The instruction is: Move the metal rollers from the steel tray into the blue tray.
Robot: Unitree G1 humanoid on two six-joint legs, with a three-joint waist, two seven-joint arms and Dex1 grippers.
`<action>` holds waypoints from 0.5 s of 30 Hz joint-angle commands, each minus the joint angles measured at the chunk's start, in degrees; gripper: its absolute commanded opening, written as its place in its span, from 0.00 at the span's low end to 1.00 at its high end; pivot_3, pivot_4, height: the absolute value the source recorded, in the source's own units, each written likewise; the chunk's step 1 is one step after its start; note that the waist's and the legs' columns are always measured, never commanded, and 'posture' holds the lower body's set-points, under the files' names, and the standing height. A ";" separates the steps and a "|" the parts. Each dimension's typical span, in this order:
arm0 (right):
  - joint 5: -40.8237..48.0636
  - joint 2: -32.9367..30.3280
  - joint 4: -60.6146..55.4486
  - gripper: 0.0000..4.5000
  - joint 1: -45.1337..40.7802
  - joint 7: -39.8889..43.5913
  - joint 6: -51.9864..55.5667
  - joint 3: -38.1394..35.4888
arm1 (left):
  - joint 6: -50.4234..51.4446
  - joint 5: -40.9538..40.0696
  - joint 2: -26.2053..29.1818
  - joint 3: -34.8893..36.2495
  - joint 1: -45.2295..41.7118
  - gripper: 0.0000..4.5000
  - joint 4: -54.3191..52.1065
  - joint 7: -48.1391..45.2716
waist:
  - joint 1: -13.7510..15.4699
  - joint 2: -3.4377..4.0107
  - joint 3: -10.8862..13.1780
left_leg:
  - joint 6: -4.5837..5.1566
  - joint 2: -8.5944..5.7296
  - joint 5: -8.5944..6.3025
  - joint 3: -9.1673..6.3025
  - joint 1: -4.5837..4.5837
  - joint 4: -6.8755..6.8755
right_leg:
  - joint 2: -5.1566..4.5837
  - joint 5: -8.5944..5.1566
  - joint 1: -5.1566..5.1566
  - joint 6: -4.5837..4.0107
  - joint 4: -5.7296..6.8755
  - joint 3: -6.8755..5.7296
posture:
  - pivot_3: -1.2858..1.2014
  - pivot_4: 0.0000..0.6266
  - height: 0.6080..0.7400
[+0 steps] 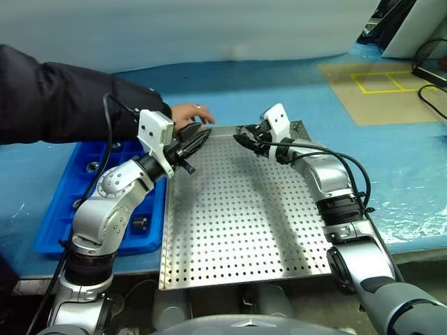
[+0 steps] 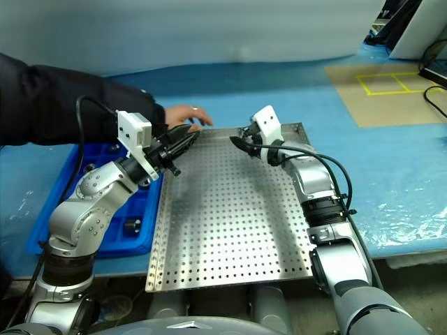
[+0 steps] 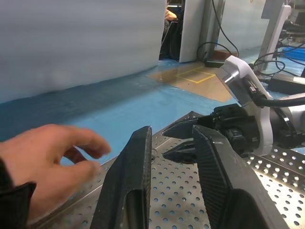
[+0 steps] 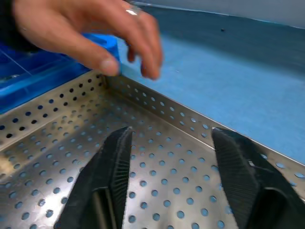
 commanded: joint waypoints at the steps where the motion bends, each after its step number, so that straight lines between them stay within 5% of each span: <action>1: 3.66 -2.72 -8.77 0.89 1.65 3.16 2.96 -1.92 | -0.80 0.01 0.79 0.65 -0.29 0.32 -1.75 -1.06 | 0.16 0.00 0.00 | 0.00 0.01 0.00 0.00 0.00 0.00 | 0.01 0.00 0.00 0.00 0.00 0.00 | 0.51 0.24 1.00; 3: 4.72 -4.27 -11.30 0.99 2.72 4.12 4.50 -2.27 | -0.69 -0.15 0.98 0.78 -0.69 0.32 -1.48 -1.41 | 0.34 0.00 0.00 | 0.00 0.00 0.00 -0.01 -0.01 -0.01 | 0.00 0.00 0.00 0.00 -0.01 -0.01 | 0.51 0.24 1.00; 15: 9.09 -13.18 -22.53 0.99 9.27 6.47 10.45 -5.32 | 1.85 -1.96 4.07 0.96 0.51 0.32 -3.49 -4.42 | -0.18 0.00 0.00 | 0.01 0.01 0.00 0.01 0.02 -0.01 | 0.02 0.00 0.02 0.01 -0.01 0.02 | 0.49 0.24 1.00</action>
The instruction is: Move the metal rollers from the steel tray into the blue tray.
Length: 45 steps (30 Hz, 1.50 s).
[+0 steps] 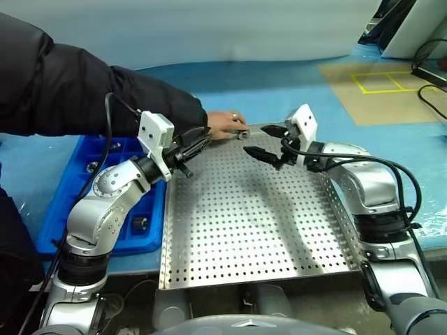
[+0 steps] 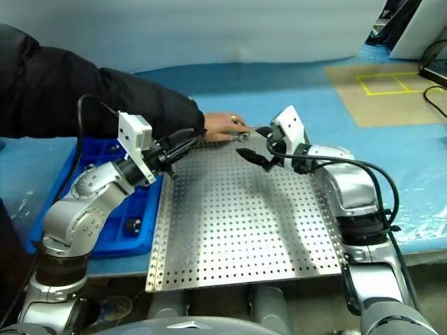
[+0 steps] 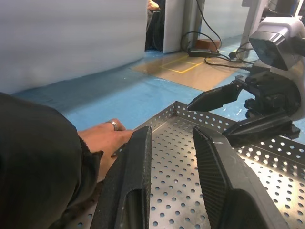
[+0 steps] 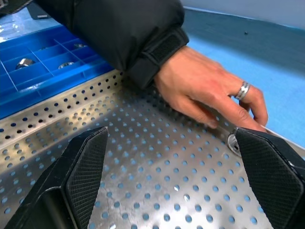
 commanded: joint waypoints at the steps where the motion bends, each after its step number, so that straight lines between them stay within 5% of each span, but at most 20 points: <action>1: 0.89 -0.62 -2.61 0.99 0.11 -1.49 -0.10 -2.13 | 0.02 -0.44 0.87 0.91 -0.60 0.32 -1.81 -0.40 | 0.03 0.00 0.00 | 0.00 0.00 0.00 0.00 0.01 0.00 | 0.00 0.00 0.00 0.00 0.00 0.00 | 0.49 0.24 1.00; 23: 3.60 -3.47 -8.60 0.99 6.53 2.65 2.29 2.50 | -0.63 0.77 -0.19 0.05 -0.71 0.32 -0.79 -0.11 | 0.10 0.00 0.00 | 0.03 -0.01 -0.01 0.00 0.00 -0.01 | -0.01 -0.01 0.01 0.04 -0.08 -0.01 | 0.50 0.24 1.00; 34: 0.10 -1.29 -3.43 0.99 3.45 5.40 -2.92 9.50 | -4.05 2.02 0.04 0.91 3.42 0.32 -0.21 -1.25 | 0.21 0.00 0.00 | 0.04 0.00 -0.02 -0.01 -0.03 -0.04 | -0.02 -0.01 -0.01 0.02 -0.15 -0.04 | 0.51 0.24 1.00; 45: -7.46 7.52 15.61 0.99 -5.65 2.80 -15.69 12.15 | -6.13 3.36 -0.49 1.53 4.69 0.32 0.08 0.10 | 0.33 0.00 0.00 | 0.03 -0.01 -0.02 -0.02 -0.06 -0.05 | -0.04 0.00 -0.04 0.00 -0.15 -0.06 | 0.54 0.24 1.00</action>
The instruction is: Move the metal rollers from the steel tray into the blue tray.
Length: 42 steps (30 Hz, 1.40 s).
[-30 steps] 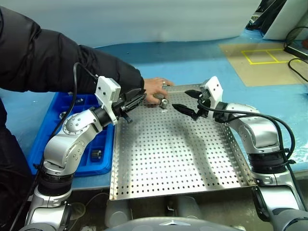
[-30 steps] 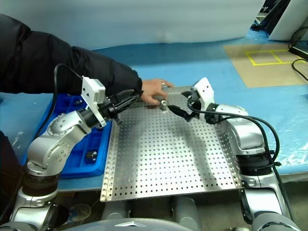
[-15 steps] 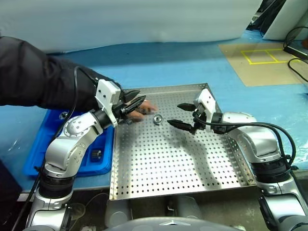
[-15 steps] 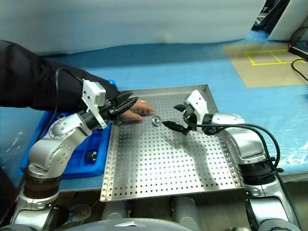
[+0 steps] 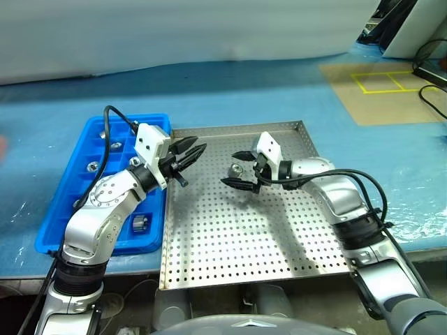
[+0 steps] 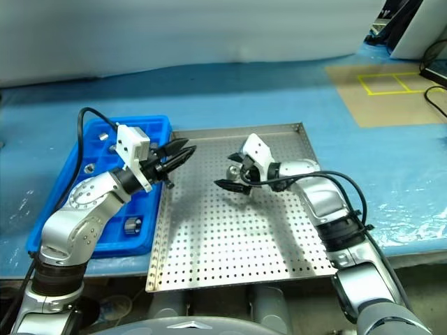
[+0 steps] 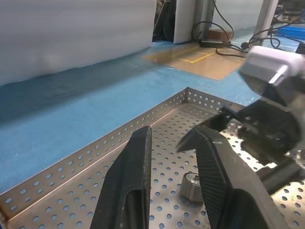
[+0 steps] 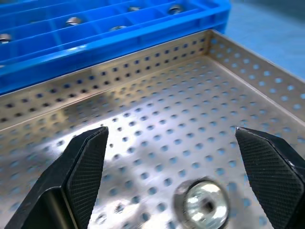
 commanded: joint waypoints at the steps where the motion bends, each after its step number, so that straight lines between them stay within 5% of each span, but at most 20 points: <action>1: -1.09 0.72 2.85 0.99 -1.56 0.03 -4.14 -1.37 | -1.78 0.73 -0.20 1.37 0.52 0.32 -1.52 0.86 | 0.26 0.00 0.00 | 0.00 0.01 0.00 0.00 0.00 -0.01 | 0.01 -0.01 0.00 -0.01 0.00 -0.01 | 0.54 0.24 1.00; 25: -6.15 7.23 21.23 0.99 -1.98 -0.86 -11.59 -1.17 | -2.50 1.80 -0.25 1.40 -0.73 0.32 0.20 0.74 | 0.27 0.00 0.00 | 0.02 0.03 -0.02 0.00 0.01 -0.01 | 0.00 0.01 0.00 -0.03 0.02 -0.02 | 0.54 0.24 1.00; 34: -6.71 6.65 18.37 0.38 -1.57 -0.15 -11.57 -1.68 | -0.41 1.56 -0.14 1.80 -1.76 0.32 -1.29 1.79 | 0.32 0.00 0.00 | 0.03 0.03 -0.02 0.00 -0.01 -0.01 | 0.00 0.00 0.00 -0.03 0.02 -0.02 | 0.54 0.24 1.00; 42: -2.29 5.59 7.47 0.37 -5.30 6.31 -4.75 -1.95 | 1.08 -3.13 3.54 8.28 -2.26 0.32 -2.83 -0.02 | 0.02 0.01 0.02 | 0.02 0.04 -0.02 0.00 -0.02 -0.03 | 0.02 0.00 -0.07 -0.03 0.04 -0.02 | 0.54 0.24 1.00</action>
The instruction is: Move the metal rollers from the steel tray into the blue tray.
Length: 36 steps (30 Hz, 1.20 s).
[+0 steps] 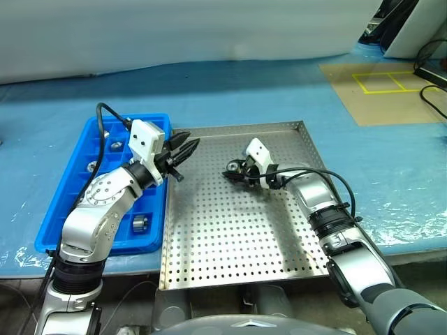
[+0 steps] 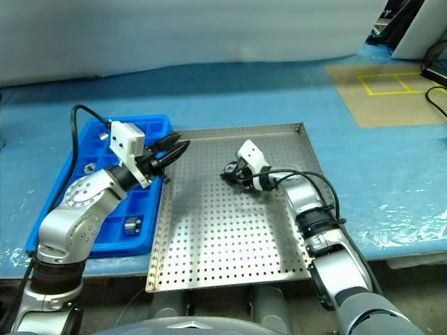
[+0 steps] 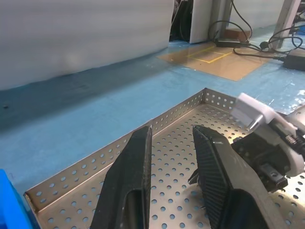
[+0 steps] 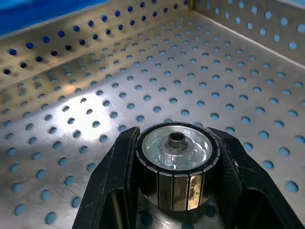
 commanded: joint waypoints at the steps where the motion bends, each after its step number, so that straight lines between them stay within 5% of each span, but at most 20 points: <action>1: 3.92 0.50 -7.85 0.37 -4.18 3.69 3.20 -0.87 | 0.31 -3.50 2.74 5.66 -1.45 0.32 -2.92 -1.15 | -0.14 0.00 0.00 | 0.00 0.01 0.00 0.00 0.00 -0.01 | 0.01 0.00 -0.01 0.00 0.01 0.00 | 0.54 0.24 1.00; 11: 6.58 11.42 -4.42 0.37 -13.77 8.56 5.36 2.54 | 2.10 -6.57 11.32 21.76 9.01 0.32 -8.82 -0.32 | 1.25 -0.02 0.02 | -0.01 0.01 0.00 -0.03 -0.03 -0.24 | -0.02 -0.06 -0.07 -0.07 -0.11 -0.08 | 0.64 0.24 1.00; 21: 4.30 25.03 6.35 0.37 -15.26 11.57 0.23 9.00 | 5.51 -10.37 9.35 38.77 27.39 0.32 -21.87 5.49 | 5.97 -0.08 0.05 | 0.09 0.07 -0.08 -0.14 -0.28 -0.69 | -0.02 -0.13 -0.18 -0.17 -0.60 -0.32 | 0.73 0.24 1.00; 30: 3.66 33.39 28.11 0.37 -24.60 4.97 -6.39 3.86 | 4.15 -9.36 6.95 43.68 32.67 0.32 -23.79 10.80 | 10.07 -0.02 0.10 | 0.05 0.10 -0.06 -0.23 -0.07 -0.73 | -0.04 -0.33 -0.07 0.18 -0.48 -0.24 | 0.75 0.24 1.00; 36: 2.50 35.35 29.82 0.37 -23.06 7.53 -9.13 6.10 | 3.43 -8.69 7.65 41.76 31.14 0.32 -21.81 11.74 | 11.21 -0.03 0.09 | 0.04 0.09 -0.07 -0.23 -0.20 -0.81 | -0.01 -0.19 -0.18 -0.10 -0.56 -0.22 | 0.74 0.24 1.00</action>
